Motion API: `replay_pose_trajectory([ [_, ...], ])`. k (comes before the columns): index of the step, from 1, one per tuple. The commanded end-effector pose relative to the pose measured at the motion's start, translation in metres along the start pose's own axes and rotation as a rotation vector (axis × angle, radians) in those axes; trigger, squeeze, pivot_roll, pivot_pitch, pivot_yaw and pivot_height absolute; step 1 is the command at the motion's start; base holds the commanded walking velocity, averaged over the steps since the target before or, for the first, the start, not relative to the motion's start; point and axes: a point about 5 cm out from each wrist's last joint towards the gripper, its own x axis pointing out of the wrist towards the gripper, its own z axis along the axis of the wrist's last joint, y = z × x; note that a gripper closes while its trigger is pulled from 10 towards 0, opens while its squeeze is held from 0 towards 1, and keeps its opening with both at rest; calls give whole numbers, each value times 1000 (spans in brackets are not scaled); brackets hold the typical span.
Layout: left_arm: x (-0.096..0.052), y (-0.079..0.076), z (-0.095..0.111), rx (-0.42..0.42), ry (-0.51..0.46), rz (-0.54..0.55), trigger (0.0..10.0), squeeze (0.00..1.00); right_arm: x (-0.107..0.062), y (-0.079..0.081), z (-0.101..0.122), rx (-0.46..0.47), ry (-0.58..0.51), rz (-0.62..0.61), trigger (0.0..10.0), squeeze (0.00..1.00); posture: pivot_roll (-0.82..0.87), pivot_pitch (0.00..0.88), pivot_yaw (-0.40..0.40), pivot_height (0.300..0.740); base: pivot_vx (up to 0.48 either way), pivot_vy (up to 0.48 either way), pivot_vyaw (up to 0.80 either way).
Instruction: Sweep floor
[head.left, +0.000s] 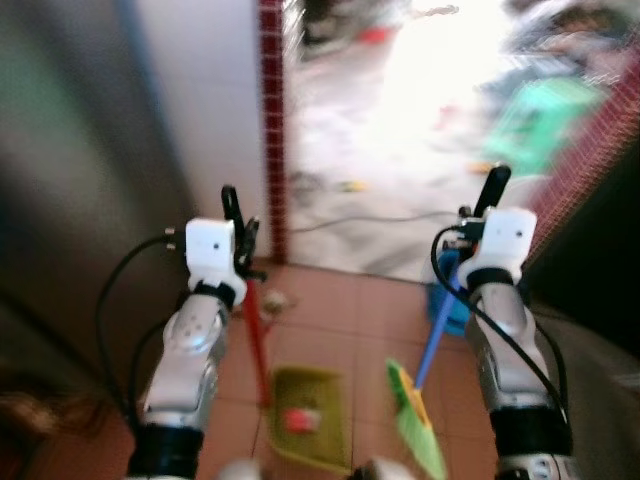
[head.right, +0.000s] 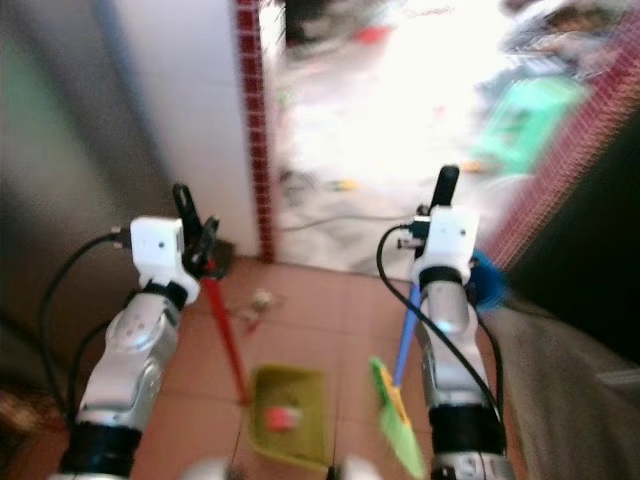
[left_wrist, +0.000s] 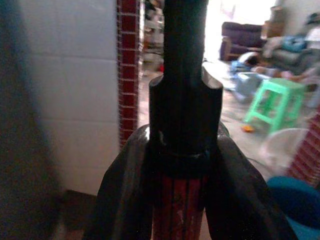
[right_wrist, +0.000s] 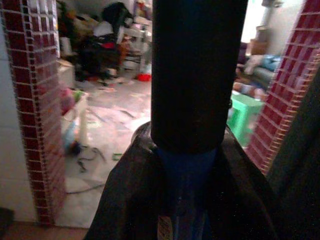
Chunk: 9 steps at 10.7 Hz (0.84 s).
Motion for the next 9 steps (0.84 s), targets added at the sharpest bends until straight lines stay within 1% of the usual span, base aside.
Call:
replay_pose_trajectory([
  [1, 3, 5, 19, 27, -77, 2, 10000, 0, 6, 6, 13, 7, -49, 12, 10000, 0, -58, 0, -24, 740, 0, 0, -800],
  [2, 3, 4, 19, 19, -77, -9, 10000, 0, 7, 5, 13, 5, -47, 6, 10000, 0, -59, 0, -24, 740, 0, 0, -606],
  [5, 4, 0, 23, 4, -92, -57, 10000, 0, 8, 1, 10, -14, -33, -20, 10000, 0, -63, 0, -20, 740, 0, 0, -404],
  [6, 6, 0, 25, 0, -100, -71, 10000, 0, 9, -2, 8, -6, -16, -43, 10000, 0, -61, 12, -15, 740, 0, 0, -800],
  [7, 7, 1, 29, -10, -124, -63, 10000, 0, 9, -3, 6, -12, -15, -47, 10000, 0, -58, 11, -15, 740, 0, 0, -800],
  [8, 10, 4, 39, -18, -159, -54, 10000, 0, 9, -3, 6, -18, -15, -54, 10000, 0, -57, 1, -8, 740, 0, 0, -800],
  [9, 13, 5, 48, -46, -187, -54, 10000, 0, 9, -7, 3, -53, -7, -76, 10000, 0, -58, 0, -5, 740, 270, 0, -638],
])
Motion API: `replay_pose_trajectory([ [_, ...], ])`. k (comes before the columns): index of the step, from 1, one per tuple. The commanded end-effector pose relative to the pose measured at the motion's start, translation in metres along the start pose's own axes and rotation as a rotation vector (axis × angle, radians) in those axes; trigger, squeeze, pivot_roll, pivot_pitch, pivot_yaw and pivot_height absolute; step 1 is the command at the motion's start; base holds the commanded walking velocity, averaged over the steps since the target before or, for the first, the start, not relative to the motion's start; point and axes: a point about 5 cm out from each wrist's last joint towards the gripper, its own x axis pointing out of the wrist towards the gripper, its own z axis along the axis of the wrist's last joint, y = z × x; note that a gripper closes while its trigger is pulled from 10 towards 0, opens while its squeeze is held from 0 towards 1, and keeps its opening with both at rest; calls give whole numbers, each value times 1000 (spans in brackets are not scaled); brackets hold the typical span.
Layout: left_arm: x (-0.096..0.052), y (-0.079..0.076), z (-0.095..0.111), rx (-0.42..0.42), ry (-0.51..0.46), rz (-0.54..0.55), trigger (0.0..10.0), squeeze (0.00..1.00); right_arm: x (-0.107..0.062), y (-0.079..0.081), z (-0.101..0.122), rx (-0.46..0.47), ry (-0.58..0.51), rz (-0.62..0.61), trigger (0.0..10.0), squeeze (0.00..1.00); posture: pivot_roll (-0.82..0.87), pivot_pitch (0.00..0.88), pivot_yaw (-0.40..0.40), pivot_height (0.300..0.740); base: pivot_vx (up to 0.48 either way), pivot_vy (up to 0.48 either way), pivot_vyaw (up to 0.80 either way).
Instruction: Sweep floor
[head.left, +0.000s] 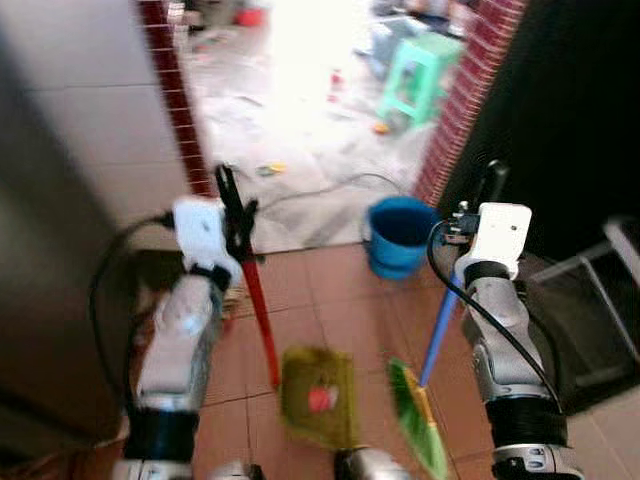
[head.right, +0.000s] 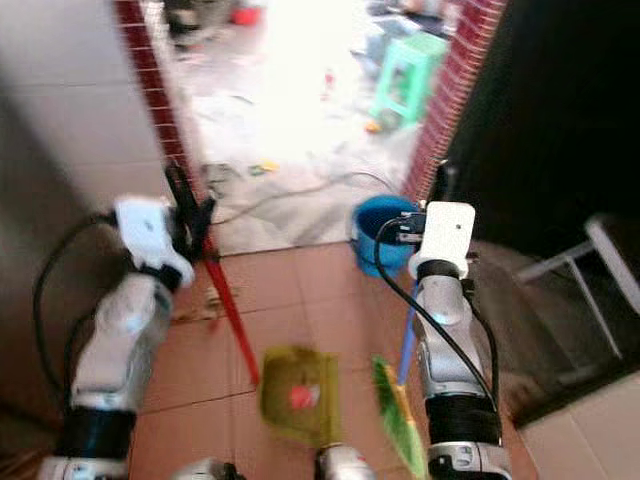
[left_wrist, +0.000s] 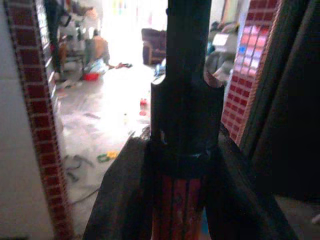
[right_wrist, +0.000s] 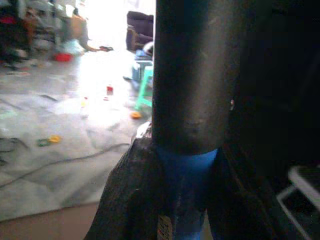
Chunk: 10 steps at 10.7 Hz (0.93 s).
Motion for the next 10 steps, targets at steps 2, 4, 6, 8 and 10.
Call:
replay_pose_trajectory([
  [2, 7, -1, 25, -7, -107, -13, 10000, 0, 4, -12, 2, -60, -7, -64, 10000, 0, -63, 1, 2, 740, 308, 0, -475],
  [4, 8, -2, 28, -19, -112, -15, 10000, 0, 3, -13, -1, -47, 1, -74, 10000, 0, -67, 2, 7, 740, 313, 0, 0],
  [6, 10, -4, 34, -44, -136, -9, 10000, 0, 2, -11, -2, -43, 2, -65, 10000, 0, -70, 0, 2, 740, 319, 0, 0],
  [8, 13, -6, 45, -77, -180, -17, 10000, 0, 4, -12, -1, -41, -2, -64, 10000, 0, -71, 0, 1, 740, 480, 0, 0],
  [10, 13, -6, 50, -88, -200, -24, 10000, 0, 4, -12, -2, -45, -2, -66, 10000, 0, -72, 0, -1, 740, 480, 0, 0],
])
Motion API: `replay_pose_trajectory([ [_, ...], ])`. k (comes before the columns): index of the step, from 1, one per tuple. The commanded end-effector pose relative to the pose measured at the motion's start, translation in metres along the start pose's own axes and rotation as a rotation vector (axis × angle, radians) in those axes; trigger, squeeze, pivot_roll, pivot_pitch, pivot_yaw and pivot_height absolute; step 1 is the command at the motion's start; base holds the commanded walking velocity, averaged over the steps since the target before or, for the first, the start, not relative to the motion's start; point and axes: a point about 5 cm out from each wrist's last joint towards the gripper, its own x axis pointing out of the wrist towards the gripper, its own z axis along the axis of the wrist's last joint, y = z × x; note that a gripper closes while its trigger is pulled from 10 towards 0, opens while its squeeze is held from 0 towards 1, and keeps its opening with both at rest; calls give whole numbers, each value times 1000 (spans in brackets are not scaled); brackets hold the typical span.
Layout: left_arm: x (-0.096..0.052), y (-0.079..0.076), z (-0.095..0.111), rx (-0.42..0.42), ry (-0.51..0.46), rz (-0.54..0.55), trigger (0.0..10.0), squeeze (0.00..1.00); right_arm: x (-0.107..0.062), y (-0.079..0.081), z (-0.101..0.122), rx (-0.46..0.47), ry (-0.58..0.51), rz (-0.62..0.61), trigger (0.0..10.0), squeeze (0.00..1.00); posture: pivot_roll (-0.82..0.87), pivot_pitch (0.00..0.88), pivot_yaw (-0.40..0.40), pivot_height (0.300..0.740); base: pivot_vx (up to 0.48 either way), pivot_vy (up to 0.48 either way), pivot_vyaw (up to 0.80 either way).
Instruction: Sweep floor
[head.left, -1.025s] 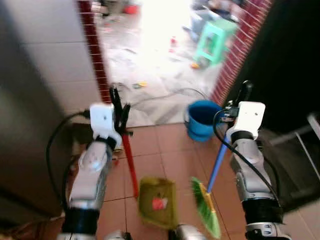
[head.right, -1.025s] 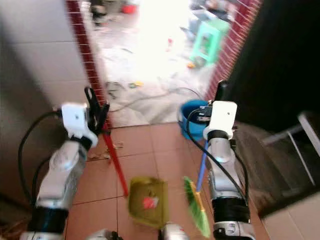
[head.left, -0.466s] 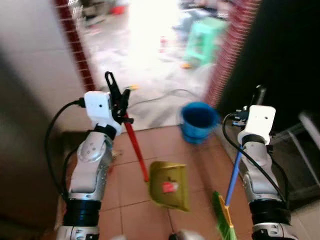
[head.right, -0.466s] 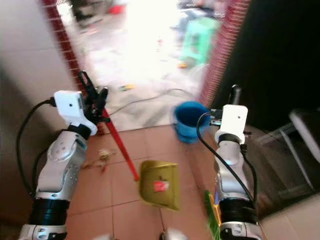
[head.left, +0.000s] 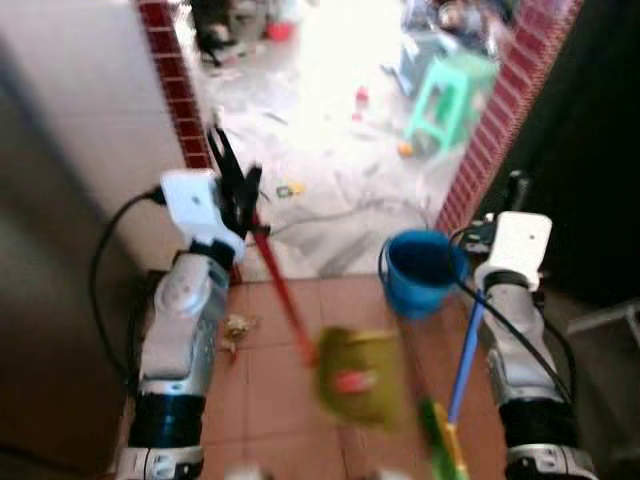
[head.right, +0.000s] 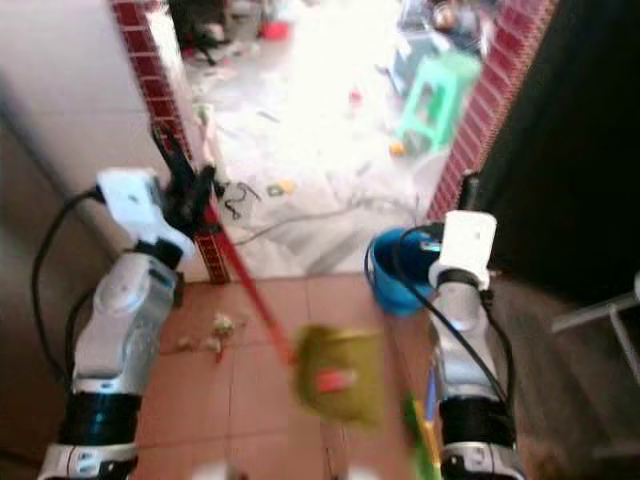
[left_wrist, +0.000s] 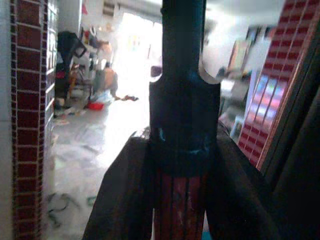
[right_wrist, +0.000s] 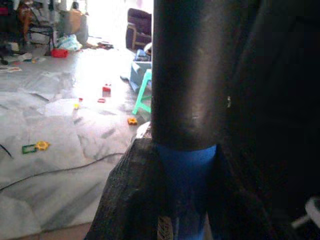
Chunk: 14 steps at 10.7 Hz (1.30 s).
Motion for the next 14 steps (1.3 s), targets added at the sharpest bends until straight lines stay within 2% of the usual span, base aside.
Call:
replay_pose_trajectory([
  [1, 4, 2, 21, 28, -85, 0, 10000, 0, 2, 6, 9, 9, -37, 12, 10000, 0, -72, 0, -1, 740, 480, 0, 0],
  [5, 17, -7, 51, -31, -186, -22, 10000, 0, 7, 9, 10, 11, -38, 16, 10000, 0, -68, 0, -8, 740, 480, 0, 0],
  [8, 21, -8, 62, -40, -208, -28, 10000, 0, 7, 11, 8, 20, -34, 20, 10000, 0, -69, 0, -1, 740, 480, 0, 0],
  [14, 27, -7, 69, -30, -224, -17, 10000, 0, 8, 16, 6, 25, -25, 24, 10000, 0, -65, 0, 3, 740, 476, 0, 0],
])
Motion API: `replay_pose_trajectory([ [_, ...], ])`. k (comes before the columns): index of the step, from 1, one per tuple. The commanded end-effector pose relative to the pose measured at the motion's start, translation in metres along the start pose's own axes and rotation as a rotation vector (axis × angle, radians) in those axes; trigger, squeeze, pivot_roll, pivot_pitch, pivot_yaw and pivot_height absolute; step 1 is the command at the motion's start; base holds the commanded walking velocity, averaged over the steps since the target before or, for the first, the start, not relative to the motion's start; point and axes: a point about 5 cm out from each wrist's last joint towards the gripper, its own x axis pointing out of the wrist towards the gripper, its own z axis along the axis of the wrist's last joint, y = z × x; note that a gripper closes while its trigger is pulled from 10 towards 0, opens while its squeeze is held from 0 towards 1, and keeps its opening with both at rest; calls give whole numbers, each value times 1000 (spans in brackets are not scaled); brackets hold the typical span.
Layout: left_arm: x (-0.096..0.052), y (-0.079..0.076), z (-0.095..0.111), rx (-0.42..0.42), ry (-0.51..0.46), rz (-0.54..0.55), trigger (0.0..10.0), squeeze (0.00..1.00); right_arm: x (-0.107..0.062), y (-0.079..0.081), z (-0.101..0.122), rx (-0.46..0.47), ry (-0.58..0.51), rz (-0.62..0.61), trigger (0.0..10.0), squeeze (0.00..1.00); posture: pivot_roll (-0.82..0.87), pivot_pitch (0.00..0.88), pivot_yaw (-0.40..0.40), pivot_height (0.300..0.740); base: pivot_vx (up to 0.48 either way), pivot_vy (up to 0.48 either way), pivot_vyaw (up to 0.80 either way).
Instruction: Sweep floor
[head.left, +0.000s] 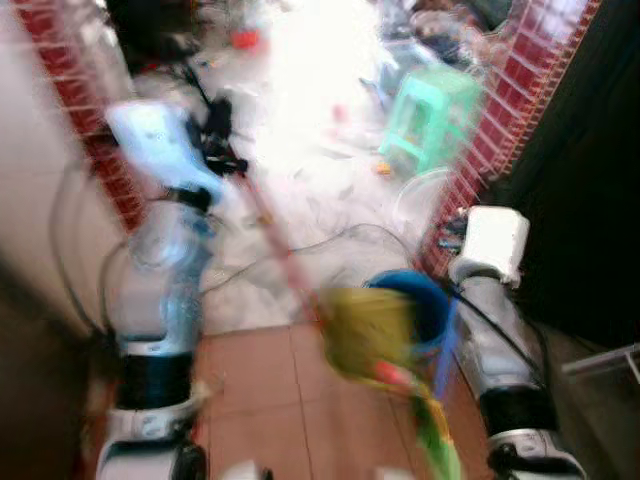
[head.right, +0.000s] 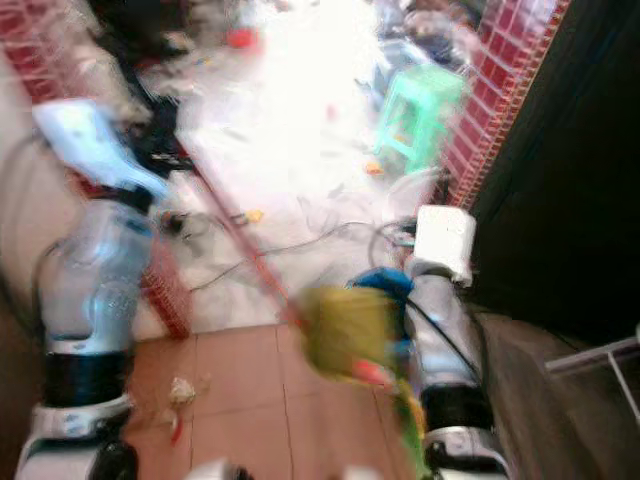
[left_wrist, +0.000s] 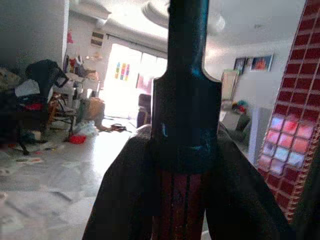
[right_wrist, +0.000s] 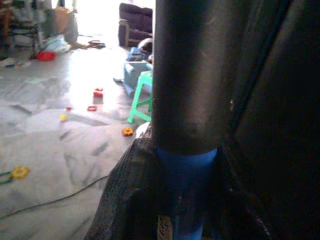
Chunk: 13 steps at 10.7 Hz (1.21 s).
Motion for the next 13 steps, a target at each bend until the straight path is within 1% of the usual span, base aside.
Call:
replay_pose_trajectory([
  [1, 6, -14, 15, -30, -77, -43, 10000, 0, 2, -6, 3, -3, -12, -22, 10000, 0, -65, 0, 3, 740, 472, 0, 0],
  [5, 11, -17, 18, -24, -98, -24, 10000, 0, 3, -5, 4, 0, -13, -18, 10000, 0, -71, 0, 4, 740, 472, 0, 0],
  [8, 23, -22, 32, 24, -160, 6, 10000, 0, 6, -6, 10, -4, -29, -13, 10000, 0, -83, 26, -10, 740, 467, 0, 0],
  [9, 27, -29, 35, 33, -175, -9, 10000, 0, 5, -8, 8, -9, -25, -10, 10000, 0, -73, 25, -15, 740, 0, 0, 0],
  [10, 28, -37, 33, 44, -183, -50, 10000, 0, 5, -6, 9, -10, -25, -6, 10000, 0, -75, 22, -21, 740, 0, 0, 0],
  [11, 25, -45, 22, 45, -158, -87, 10000, 0, 6, -3, 10, -8, -27, 1, 10000, 0, -75, 16, -23, 740, 0, 0, 0],
  [12, 21, -56, 12, 81, -146, -148, 10000, 0, 9, -2, 12, -3, -27, 3, 10000, 0, -75, 21, -26, 740, 0, 0, 0],
  [13, 19, -60, 7, 94, -141, -170, 10000, 0, 9, -2, 12, -2, -28, 3, 10000, 0, -76, 28, -24, 740, 0, 0, 0],
])
